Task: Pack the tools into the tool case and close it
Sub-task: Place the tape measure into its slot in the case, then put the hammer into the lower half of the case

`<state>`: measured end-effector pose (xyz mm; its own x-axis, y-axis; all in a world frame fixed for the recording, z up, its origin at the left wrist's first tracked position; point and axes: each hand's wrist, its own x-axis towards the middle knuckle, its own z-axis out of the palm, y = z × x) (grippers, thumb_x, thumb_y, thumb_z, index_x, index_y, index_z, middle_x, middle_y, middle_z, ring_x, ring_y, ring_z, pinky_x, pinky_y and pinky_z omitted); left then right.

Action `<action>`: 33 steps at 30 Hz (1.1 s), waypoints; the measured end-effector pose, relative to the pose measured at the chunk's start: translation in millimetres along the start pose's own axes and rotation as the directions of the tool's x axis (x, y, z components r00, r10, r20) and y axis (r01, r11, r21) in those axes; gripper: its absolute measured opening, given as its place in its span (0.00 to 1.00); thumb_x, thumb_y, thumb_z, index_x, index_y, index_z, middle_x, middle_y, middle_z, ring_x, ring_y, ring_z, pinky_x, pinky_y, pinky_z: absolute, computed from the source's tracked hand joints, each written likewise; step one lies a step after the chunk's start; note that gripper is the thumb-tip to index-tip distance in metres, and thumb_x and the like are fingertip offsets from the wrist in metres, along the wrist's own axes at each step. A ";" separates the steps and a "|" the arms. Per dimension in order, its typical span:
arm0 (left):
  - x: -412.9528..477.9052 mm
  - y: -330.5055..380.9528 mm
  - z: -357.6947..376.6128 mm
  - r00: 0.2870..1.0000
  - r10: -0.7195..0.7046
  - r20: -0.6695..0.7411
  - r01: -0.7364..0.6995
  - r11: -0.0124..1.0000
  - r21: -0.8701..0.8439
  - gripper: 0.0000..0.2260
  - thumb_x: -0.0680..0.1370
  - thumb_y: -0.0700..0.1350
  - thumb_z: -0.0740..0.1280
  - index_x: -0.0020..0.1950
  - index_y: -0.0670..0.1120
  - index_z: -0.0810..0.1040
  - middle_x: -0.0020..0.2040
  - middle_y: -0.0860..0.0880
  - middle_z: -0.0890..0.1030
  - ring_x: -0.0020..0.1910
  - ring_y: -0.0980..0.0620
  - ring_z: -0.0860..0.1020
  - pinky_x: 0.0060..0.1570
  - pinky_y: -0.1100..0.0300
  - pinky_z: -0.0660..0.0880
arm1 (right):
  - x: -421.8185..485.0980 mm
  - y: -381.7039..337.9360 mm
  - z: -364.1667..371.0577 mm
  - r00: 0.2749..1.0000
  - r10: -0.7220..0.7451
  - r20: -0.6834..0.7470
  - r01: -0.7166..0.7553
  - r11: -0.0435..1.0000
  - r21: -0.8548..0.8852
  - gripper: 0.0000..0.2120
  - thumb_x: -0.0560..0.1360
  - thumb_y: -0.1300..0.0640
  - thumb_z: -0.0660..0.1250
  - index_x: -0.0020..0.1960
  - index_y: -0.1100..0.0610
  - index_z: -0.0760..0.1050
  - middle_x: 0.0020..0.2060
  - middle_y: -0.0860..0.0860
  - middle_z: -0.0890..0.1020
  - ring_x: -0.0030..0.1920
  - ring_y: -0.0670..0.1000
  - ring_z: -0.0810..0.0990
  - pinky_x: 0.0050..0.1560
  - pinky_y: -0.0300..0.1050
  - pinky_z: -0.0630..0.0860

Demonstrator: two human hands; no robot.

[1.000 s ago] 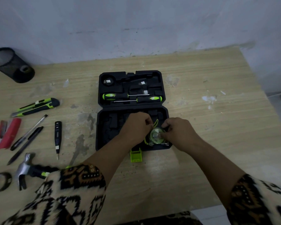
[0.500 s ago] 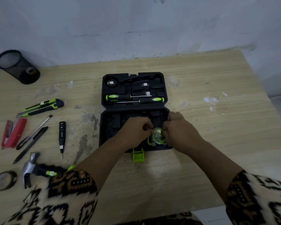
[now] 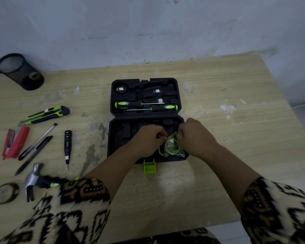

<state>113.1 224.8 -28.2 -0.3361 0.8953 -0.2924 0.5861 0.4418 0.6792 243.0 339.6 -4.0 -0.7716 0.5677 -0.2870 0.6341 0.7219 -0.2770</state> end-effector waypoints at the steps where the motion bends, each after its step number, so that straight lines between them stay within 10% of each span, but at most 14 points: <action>1: 0.8 0.3 -0.6 1.000 -0.001 -0.003 0.001 1.000 0.014 0.07 0.79 0.43 0.66 0.53 0.45 0.82 0.50 0.49 0.80 0.48 0.54 0.77 0.46 0.65 0.70 | 2.6 -0.3 -0.3 1.000 -0.004 -0.009 0.004 1.000 0.010 0.10 0.75 0.57 0.61 0.47 0.62 0.78 0.46 0.59 0.75 0.50 0.60 0.74 0.48 0.53 0.76; 19: -90.5 -41.0 -75.4 0.897 -0.150 -0.415 0.094 0.984 -0.153 0.04 0.79 0.46 0.67 0.49 0.48 0.81 0.38 0.55 0.81 0.37 0.63 0.77 0.35 0.74 0.70 | 20.7 -110.9 -8.6 0.952 -0.200 -0.230 0.282 0.865 0.415 0.08 0.77 0.56 0.65 0.41 0.58 0.78 0.36 0.52 0.79 0.37 0.51 0.75 0.36 0.43 0.68; 33: -218.9 -165.6 -94.6 0.618 -0.546 -0.566 0.522 0.823 -0.223 0.06 0.79 0.48 0.66 0.44 0.48 0.79 0.38 0.51 0.81 0.38 0.52 0.78 0.40 0.55 0.76 | 24.0 -258.8 56.5 0.838 -0.458 0.298 0.342 0.865 0.367 0.09 0.78 0.52 0.64 0.46 0.57 0.77 0.40 0.52 0.80 0.40 0.52 0.78 0.36 0.44 0.73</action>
<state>19.9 -49.7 -13.0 -0.9448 0.2799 -0.1703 0.1422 0.8185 0.5566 63.2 144.0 9.0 -0.9218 0.0275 -0.3868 0.3030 0.6735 -0.6742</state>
